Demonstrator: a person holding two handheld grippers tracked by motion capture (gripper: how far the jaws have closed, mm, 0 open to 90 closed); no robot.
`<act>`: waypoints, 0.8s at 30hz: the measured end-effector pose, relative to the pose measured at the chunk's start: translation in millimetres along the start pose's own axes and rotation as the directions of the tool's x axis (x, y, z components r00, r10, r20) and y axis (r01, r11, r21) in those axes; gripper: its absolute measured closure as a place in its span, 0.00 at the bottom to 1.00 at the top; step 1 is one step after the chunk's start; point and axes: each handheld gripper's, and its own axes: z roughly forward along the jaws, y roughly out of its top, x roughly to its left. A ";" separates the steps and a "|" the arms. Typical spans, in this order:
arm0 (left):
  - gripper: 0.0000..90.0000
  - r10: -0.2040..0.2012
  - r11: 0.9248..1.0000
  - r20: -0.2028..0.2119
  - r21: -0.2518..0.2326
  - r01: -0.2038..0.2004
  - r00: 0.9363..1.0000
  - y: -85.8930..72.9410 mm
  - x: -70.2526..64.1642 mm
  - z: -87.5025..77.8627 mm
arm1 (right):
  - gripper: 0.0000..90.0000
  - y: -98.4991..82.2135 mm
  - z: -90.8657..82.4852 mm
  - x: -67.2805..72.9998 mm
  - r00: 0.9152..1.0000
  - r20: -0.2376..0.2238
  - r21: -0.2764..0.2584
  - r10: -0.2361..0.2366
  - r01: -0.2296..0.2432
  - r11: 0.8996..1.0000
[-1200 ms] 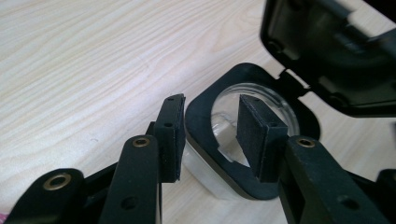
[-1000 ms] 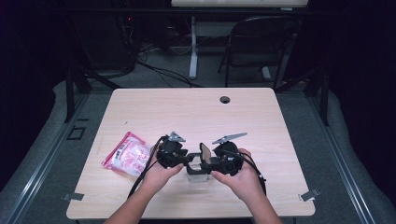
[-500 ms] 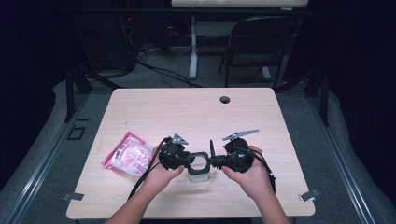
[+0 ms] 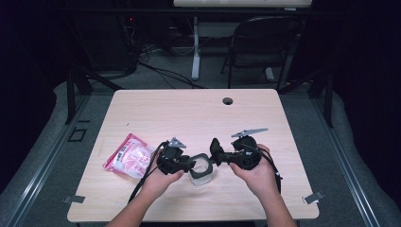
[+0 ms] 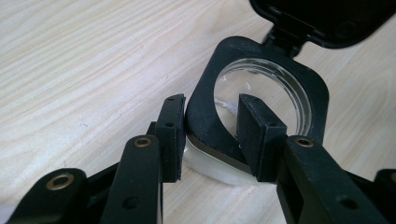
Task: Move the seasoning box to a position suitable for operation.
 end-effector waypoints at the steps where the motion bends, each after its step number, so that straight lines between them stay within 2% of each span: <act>1: 0.69 -0.004 1.000 0.001 -0.001 0.004 1.000 -0.9 -0.1 -1.3 | 0.94 1.9 1.0 0.2 1.000 0.003 0.002 -0.005 0.005 1.000; 6: 0.68 -0.016 1.000 0.002 -0.011 0.016 1.000 -5.6 -0.3 -5.6 | 0.94 11.7 10.5 -1.5 1.000 -0.003 0.001 0.000 0.000 1.000; 12: 0.66 -0.018 1.000 -0.009 -0.009 0.018 1.000 -9.7 -1.8 -9.8 | 0.94 21.8 20.3 3.0 0.999 0.020 0.006 -0.025 0.025 1.000; 17: 0.65 -0.013 1.000 -0.009 -0.006 0.013 1.000 -10.9 -3.7 -10.7 | 0.93 26.2 27.3 -0.5 1.000 -0.005 -0.006 -0.015 0.015 1.000; 24: 0.64 -0.013 1.000 -0.021 -0.013 0.013 1.000 -12.4 -7.6 -10.7 | 0.91 33.8 33.4 -2.0 1.000 -0.018 0.008 -0.014 0.014 1.000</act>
